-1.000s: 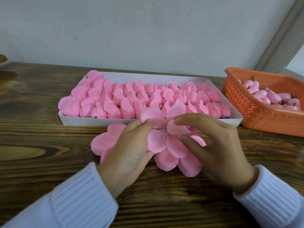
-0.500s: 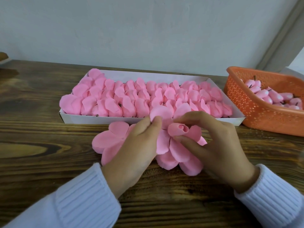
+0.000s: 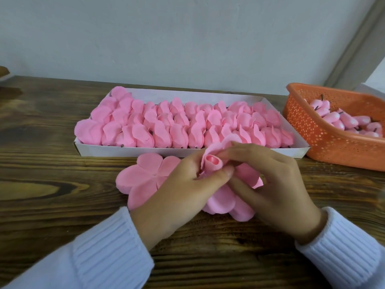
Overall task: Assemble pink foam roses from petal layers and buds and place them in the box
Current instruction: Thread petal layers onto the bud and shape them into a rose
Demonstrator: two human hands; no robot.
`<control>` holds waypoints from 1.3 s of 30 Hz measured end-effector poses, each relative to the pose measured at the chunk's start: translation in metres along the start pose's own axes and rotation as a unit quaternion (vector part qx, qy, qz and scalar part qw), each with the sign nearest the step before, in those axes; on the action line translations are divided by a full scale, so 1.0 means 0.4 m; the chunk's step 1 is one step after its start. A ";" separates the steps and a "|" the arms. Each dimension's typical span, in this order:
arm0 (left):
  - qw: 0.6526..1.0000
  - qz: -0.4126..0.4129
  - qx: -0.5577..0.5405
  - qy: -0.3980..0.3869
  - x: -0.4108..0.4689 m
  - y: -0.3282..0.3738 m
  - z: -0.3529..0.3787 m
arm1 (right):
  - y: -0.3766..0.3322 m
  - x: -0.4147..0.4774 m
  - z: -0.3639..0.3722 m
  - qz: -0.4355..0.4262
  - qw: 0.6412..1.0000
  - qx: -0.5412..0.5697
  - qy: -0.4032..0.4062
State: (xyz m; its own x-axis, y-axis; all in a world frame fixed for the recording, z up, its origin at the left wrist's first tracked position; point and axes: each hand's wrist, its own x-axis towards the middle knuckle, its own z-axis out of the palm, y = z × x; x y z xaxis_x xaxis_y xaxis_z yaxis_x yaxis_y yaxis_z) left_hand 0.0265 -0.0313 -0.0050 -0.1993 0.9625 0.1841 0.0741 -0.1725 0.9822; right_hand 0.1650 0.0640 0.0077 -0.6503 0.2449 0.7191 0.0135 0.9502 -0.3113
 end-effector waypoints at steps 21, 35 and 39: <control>0.999 -0.024 -0.049 0.000 0.001 0.001 0.001 | 0.044 0.007 -0.001 0.187 0.956 0.211 0.078; 0.999 0.042 0.002 -0.030 -0.013 0.018 0.011 | 0.003 0.006 -0.010 0.090 0.973 0.203 0.062; 0.998 0.037 -0.036 0.020 -0.011 0.016 0.009 | 0.009 0.006 -0.004 0.148 0.945 0.291 0.017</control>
State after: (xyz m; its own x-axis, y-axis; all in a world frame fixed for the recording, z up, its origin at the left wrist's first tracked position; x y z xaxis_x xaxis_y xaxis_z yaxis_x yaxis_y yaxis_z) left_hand 0.0312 -0.0360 0.0003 -0.2356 0.9375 0.2563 0.0202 -0.2589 0.9657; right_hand 0.1645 0.0683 0.0094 -0.6592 0.4982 0.5632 -0.2361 0.5740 -0.7841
